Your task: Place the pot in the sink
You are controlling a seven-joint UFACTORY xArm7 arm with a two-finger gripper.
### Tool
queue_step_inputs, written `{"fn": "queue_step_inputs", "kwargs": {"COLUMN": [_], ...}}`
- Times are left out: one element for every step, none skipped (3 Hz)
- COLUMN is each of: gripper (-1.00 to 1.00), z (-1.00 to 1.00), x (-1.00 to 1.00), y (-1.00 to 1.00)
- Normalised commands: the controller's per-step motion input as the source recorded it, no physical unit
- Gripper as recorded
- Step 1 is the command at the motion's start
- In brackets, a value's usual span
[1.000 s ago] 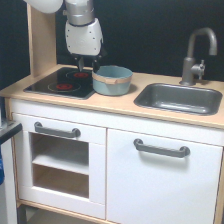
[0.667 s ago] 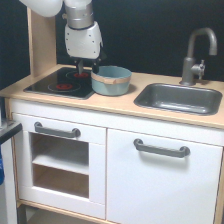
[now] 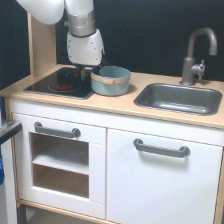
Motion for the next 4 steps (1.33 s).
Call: {"fn": "queue_step_inputs", "kwargs": {"gripper": [-1.00, -1.00, -1.00, -1.00], "z": [0.25, 0.26, 0.67, 0.94], "x": [0.05, 0.05, 0.37, 0.81], "y": [0.04, 0.03, -0.14, -0.03]}}
